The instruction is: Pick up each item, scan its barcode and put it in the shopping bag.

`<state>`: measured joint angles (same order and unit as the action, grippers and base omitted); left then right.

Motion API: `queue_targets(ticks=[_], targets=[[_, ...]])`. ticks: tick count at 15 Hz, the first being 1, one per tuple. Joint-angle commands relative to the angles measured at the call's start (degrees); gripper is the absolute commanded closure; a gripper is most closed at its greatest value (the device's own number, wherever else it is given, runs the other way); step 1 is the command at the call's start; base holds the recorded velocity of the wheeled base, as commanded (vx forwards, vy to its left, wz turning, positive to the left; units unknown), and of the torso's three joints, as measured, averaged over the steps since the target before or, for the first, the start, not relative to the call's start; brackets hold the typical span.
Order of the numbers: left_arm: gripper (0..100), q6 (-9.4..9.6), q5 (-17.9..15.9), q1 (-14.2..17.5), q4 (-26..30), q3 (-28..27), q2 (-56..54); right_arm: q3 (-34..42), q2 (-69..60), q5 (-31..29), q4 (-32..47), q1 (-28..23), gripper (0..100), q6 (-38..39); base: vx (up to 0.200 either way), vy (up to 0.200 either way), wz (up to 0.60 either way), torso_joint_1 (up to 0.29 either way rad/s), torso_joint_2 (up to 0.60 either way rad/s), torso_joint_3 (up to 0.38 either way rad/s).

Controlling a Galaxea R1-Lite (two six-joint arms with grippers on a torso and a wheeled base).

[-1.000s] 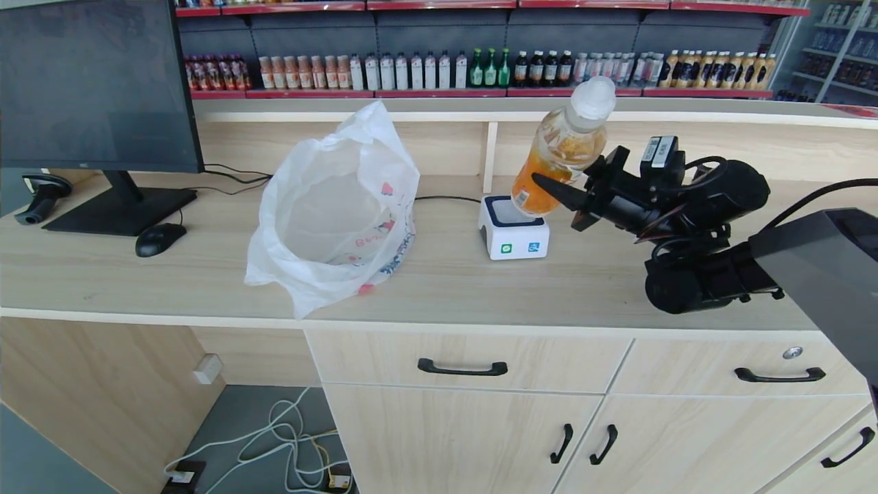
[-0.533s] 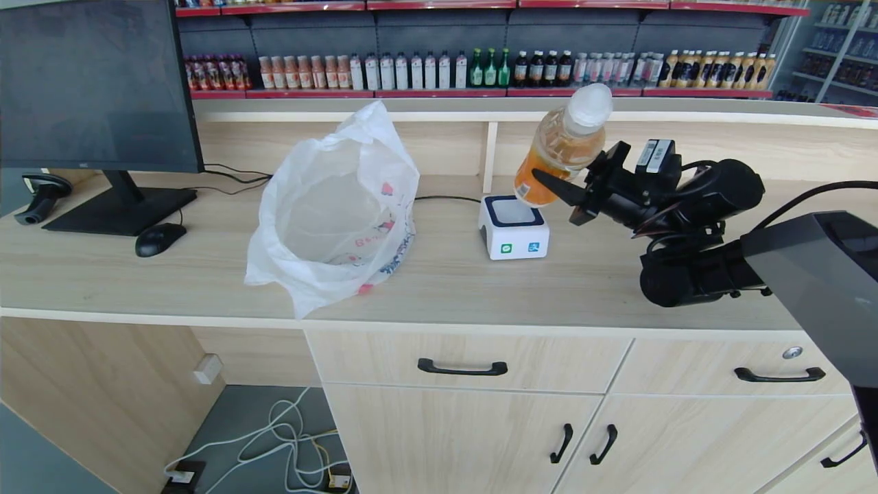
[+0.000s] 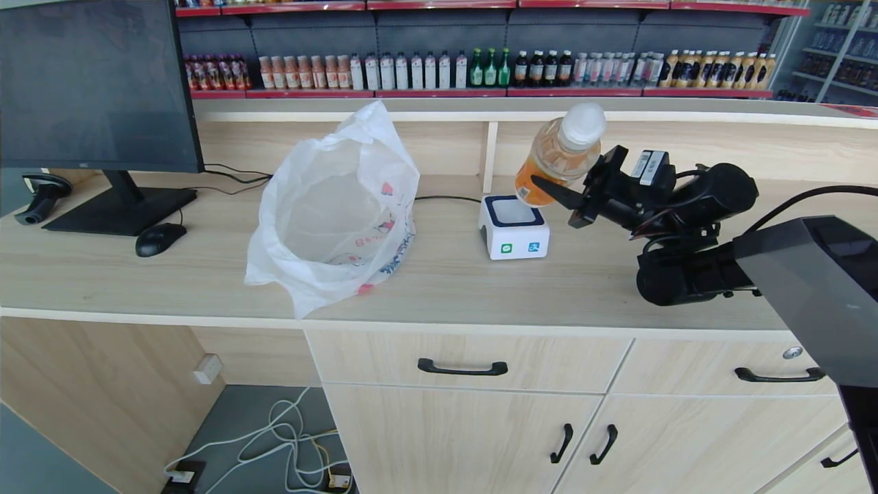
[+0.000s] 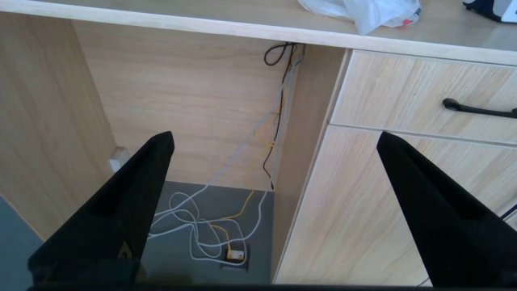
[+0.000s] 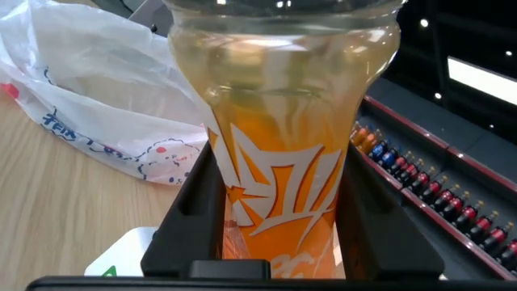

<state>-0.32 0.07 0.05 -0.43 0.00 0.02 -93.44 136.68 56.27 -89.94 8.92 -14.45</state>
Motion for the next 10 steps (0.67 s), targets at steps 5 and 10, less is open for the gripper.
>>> queue_targets(ticks=[5, 10], targets=[[0, -0.03, 0.0, 0.0, 0.0, 0.0, 0.0, -3.9, 2.4, 2.8, -0.1, 0.0, 100, -1.2, 0.000, 0.000, 0.00, 0.000, 0.00, 0.000], [0, -0.03, 0.0, 0.0, 0.0, 0.0, 0.0, -3.9, 3.0, 3.0, -0.1, -0.5, 100, -2.0, 0.000, 0.000, 0.00, 0.000, 0.00, 0.000]])
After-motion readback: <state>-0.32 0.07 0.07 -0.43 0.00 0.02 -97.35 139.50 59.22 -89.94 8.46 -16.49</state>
